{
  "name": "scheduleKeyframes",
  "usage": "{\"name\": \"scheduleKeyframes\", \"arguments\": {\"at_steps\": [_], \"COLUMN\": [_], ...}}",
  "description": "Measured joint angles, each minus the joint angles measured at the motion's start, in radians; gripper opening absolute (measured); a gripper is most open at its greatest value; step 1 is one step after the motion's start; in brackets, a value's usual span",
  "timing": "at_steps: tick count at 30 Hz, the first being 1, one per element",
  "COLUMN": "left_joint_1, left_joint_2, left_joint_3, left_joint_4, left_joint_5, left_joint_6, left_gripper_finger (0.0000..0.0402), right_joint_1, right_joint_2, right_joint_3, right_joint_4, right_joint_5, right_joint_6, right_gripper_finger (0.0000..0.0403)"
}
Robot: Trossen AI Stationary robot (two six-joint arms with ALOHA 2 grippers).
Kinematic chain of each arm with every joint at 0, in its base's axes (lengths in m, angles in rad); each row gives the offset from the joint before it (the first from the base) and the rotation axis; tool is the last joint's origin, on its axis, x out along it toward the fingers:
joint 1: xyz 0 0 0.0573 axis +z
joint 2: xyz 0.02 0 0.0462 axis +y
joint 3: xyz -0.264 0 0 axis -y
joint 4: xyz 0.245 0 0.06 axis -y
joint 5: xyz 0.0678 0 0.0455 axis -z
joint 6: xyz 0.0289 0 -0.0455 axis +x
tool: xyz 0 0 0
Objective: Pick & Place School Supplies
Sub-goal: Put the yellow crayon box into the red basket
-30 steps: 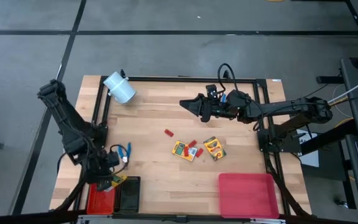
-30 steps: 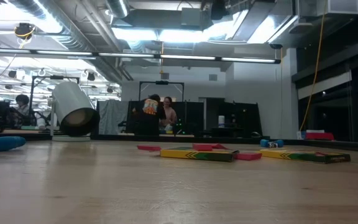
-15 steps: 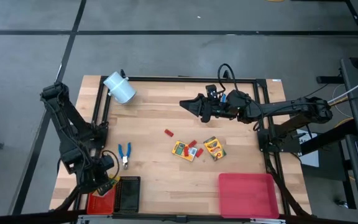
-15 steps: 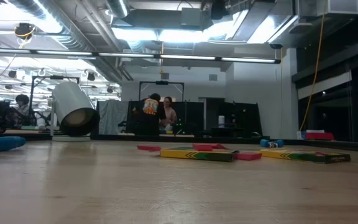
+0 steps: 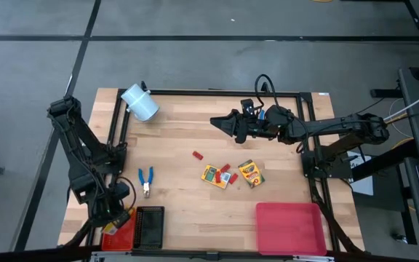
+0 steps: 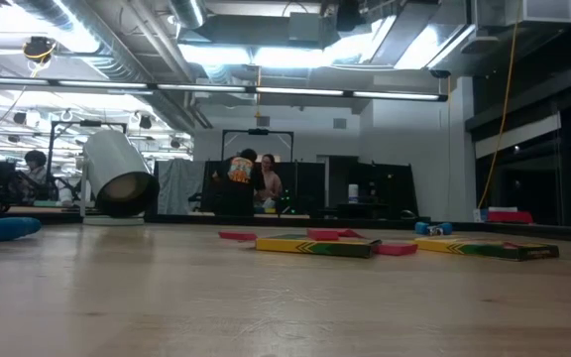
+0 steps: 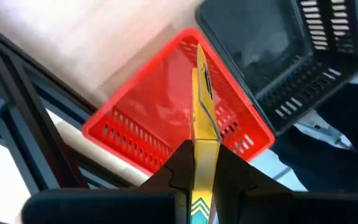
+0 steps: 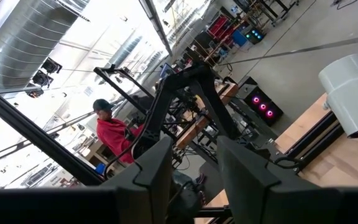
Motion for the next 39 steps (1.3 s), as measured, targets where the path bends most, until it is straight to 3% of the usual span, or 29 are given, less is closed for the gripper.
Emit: {"name": "scheduleKeyframes", "arguments": {"at_steps": [12, 27, 39], "left_joint_1": [0.000, 0.025, 0.025], "left_joint_2": [0.008, 0.141, 0.121], "left_joint_3": [0.007, 0.008, 0.008], "left_joint_4": [0.031, 0.127, 0.087], "left_joint_5": [0.027, 0.054, 0.014], "left_joint_6": [-0.051, -0.138, -0.102], "left_gripper_finger": [0.0026, 0.0026, 0.0181], "right_joint_1": [0.000, 0.000, -0.001], "right_joint_2": [0.000, 0.000, 0.000], "right_joint_3": [0.000, 0.000, 0.000], "right_joint_4": [0.000, 0.000, 0.000], "right_joint_5": [0.003, -0.002, -0.016], "right_joint_6": [-0.019, -0.034, -0.033], "right_gripper_finger": [0.0131, 0.0131, 0.0131]}}
